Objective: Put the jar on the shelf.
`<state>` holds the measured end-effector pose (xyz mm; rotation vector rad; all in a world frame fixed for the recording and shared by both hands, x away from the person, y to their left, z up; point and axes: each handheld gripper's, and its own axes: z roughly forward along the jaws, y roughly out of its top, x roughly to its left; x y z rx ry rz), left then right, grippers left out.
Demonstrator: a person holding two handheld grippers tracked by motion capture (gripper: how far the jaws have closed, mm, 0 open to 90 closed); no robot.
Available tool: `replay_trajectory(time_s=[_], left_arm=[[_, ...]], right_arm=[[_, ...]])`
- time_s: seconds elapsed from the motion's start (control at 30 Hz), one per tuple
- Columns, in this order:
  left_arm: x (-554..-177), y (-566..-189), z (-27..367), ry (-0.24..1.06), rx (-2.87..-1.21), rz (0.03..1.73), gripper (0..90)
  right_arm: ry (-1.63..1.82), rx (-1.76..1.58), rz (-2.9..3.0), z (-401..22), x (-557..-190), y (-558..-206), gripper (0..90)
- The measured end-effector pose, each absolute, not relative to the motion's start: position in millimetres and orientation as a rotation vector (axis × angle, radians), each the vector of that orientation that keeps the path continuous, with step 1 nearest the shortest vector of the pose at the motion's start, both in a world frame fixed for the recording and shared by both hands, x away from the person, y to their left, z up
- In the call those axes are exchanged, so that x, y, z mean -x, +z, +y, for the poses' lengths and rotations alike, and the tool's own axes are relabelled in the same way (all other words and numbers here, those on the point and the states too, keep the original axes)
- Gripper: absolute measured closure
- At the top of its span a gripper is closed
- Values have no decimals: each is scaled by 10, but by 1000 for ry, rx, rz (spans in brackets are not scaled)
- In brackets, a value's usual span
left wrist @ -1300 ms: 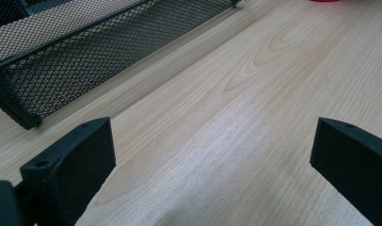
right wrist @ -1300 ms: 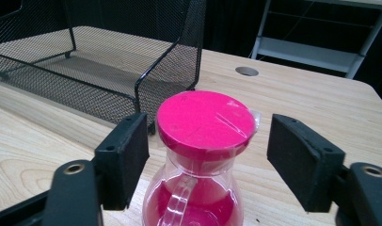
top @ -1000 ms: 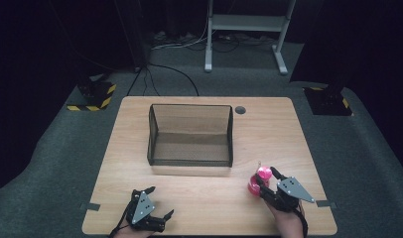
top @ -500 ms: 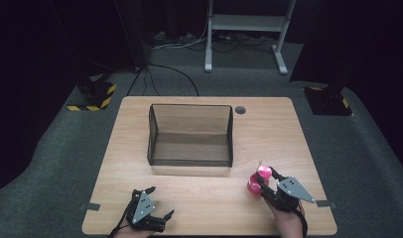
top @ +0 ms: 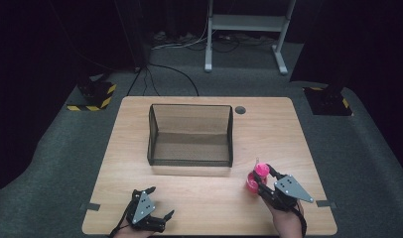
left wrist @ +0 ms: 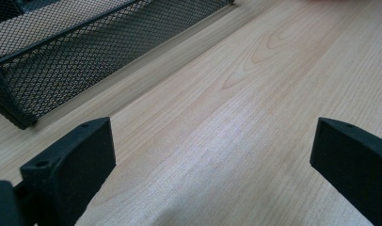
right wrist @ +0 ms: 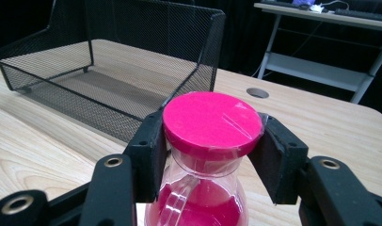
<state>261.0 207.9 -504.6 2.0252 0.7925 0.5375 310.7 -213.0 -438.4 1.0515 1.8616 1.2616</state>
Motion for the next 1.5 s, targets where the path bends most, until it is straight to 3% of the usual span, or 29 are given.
replay_trajectory(time_s=[1.5], left_arm=[[-2594, -5042, 2107, 539, -1995, 789, 10]], right_arm=[[1378, -879, 1923, -1389, -3164, -4088, 489]])
